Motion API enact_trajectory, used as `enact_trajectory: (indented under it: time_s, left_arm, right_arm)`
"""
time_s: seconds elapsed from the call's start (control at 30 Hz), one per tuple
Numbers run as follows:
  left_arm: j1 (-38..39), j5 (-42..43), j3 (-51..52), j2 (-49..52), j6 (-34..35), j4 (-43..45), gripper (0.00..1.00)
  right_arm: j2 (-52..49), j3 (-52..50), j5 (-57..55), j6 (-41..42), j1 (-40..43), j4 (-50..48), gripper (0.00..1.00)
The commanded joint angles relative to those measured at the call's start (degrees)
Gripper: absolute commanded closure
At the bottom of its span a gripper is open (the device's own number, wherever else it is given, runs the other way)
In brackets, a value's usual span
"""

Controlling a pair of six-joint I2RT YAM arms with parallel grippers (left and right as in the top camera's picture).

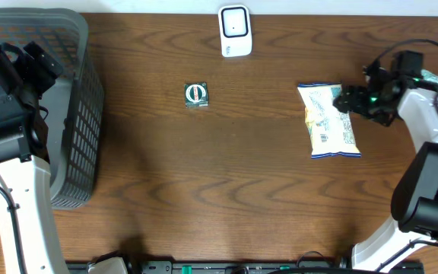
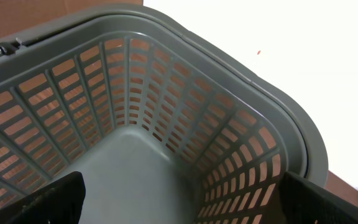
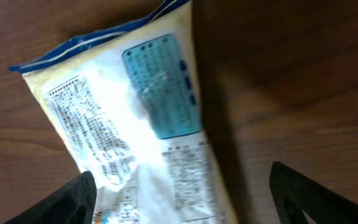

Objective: Scan the item barcode

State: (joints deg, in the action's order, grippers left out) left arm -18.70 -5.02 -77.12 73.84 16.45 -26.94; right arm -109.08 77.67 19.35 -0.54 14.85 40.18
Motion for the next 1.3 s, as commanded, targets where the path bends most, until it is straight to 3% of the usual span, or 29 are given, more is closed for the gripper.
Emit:
enact_trajectory:
  time_s: [0.0,0.27,0.33,0.43,0.5,0.8,1.0,1.27]
  left_arm:
    - [-0.3,-0.1,-0.9,0.2,-0.6,0.0,0.02]
    - [-0.3,-0.1,-0.9,0.2,-0.6,0.0,0.02]
    - [-0.3,-0.1,-0.9,0.2,-0.6,0.0,0.02]
    - [-0.3,-0.1,-0.9,0.2,-0.6,0.0,0.02]
    - [-0.3,-0.1,-0.9,0.2,-0.6,0.0,0.03]
    - [-0.3,-0.1,-0.9,0.2,-0.6,0.0,0.02]
    - [-0.3,-0.1,-0.9,0.2,-0.6,0.0,0.02]
    - [-0.3,-0.1,-0.9,0.2,-0.6,0.0,0.02]
  right_arm:
    - [-0.6,-1.9,3.3,-3.0,1.3,-0.5,0.16]
    - [-7.1,-3.7,5.3,-3.0,0.7,-1.2,0.16]
    - [-9.2,-3.7,6.6,-3.0,0.5,-1.2,0.28]
    - [-11.3,-3.7,9.2,-3.0,0.4,-1.1,0.63]
    - [-11.8,-3.7,10.2,-2.7,0.4,-1.1,0.96]
    - [-7.5,-1.6,10.7,1.2,-0.2,-1.2,0.99]
    - [1.8,-1.2,-14.1,6.3,-7.9,-0.7,0.99]
    - [5.2,-1.2,-71.4,9.4,-29.4,-0.1,0.99]
